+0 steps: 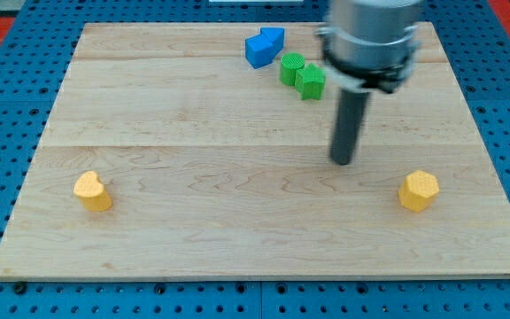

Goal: Push the yellow blocks to the bottom left side of the board

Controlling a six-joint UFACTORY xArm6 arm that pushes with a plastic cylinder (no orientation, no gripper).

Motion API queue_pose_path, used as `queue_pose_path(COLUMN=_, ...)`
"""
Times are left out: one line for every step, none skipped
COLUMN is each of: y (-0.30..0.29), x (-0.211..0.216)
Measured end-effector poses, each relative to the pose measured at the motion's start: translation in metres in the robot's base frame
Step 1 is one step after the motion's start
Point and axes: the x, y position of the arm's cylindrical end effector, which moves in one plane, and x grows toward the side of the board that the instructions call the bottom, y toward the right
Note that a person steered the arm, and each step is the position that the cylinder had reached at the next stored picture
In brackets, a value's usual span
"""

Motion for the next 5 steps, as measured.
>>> queue_pose_path(y=0.086, x=0.001)
queue_pose_path(y=0.096, x=0.05)
queue_pose_path(y=0.031, x=0.063)
queue_pose_path(y=-0.111, x=0.062)
queue_pose_path(y=-0.242, x=0.077)
